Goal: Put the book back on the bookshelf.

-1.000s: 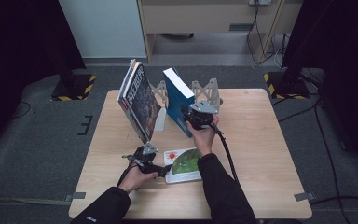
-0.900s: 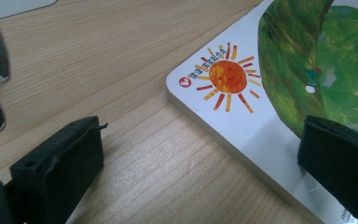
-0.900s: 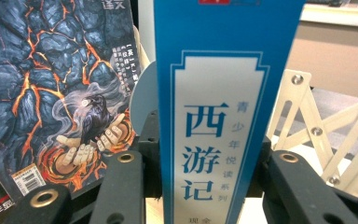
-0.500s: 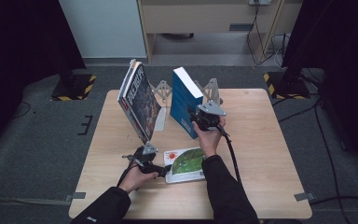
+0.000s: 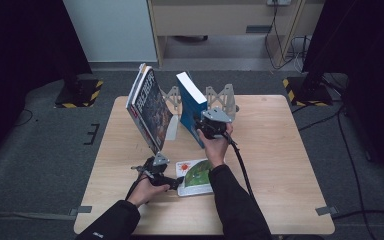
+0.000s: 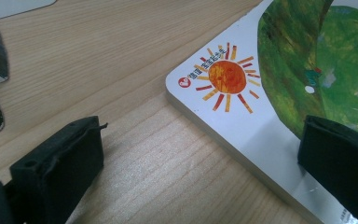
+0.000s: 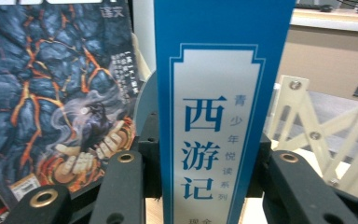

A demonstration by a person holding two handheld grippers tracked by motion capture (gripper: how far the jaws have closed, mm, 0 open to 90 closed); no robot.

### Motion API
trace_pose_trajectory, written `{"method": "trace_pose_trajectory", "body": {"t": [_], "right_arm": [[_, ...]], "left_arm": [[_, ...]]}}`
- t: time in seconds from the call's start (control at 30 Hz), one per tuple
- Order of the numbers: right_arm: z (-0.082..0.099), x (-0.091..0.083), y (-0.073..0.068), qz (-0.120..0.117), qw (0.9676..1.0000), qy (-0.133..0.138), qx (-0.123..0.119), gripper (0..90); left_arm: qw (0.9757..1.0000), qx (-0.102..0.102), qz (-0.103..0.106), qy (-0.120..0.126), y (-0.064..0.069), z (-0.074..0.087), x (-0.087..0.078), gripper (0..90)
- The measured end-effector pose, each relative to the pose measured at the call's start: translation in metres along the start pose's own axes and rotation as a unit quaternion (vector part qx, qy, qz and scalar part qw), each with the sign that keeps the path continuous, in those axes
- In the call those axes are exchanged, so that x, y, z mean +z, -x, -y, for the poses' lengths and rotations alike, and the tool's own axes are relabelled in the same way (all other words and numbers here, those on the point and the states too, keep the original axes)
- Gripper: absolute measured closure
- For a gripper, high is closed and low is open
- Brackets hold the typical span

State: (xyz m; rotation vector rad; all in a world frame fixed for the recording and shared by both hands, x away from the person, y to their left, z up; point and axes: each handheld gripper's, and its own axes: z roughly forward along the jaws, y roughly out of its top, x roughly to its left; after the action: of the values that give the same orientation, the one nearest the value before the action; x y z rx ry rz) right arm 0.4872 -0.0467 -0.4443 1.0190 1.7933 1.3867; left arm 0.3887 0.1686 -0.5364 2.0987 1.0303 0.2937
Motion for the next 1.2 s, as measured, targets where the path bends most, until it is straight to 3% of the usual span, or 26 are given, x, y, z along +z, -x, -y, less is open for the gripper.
{"method": "trace_pose_trajectory", "body": {"t": [0.17, 0.53, 0.67, 0.9, 1.03, 1.13, 1.2], "right_arm": [[0.000, 0.004, -0.007, -0.003, 1.0000, 0.000, 0.001, 61.5], [-0.003, 0.011, -0.010, 0.012, 0.9999, -0.002, -0.005, 61.1], [-0.004, 0.012, -0.006, -0.004, 0.9999, -0.010, -0.006, 59.8], [-0.001, 0.004, 0.008, -0.038, 0.9989, -0.013, 0.024, 57.0], [0.002, 0.003, 0.011, -0.052, 0.9981, -0.025, 0.020, 55.5], [0.010, 0.005, 0.012, -0.056, 0.9969, -0.052, 0.017, 55.6], [0.016, 0.007, 0.013, -0.054, 0.9972, -0.050, 0.015, 57.4]], "left_arm": [[1.0000, -0.001, 0.004, 0.001, 0.000, 0.000, 0.000, 0.0], [1.0000, 0.000, 0.002, 0.001, 0.000, 0.000, 0.000, 0.0], [1.0000, 0.000, 0.003, 0.001, 0.000, 0.000, 0.000, 0.0], [1.0000, 0.000, -0.001, 0.000, 0.000, 0.000, 0.000, 0.0], [1.0000, 0.000, -0.001, 0.000, 0.000, 0.000, 0.000, 0.0], [1.0000, -0.002, -0.002, 0.000, 0.001, 0.000, 0.000, 0.0], [1.0000, 0.000, -0.002, 0.000, 0.001, 0.000, 0.000, 0.0]]}}
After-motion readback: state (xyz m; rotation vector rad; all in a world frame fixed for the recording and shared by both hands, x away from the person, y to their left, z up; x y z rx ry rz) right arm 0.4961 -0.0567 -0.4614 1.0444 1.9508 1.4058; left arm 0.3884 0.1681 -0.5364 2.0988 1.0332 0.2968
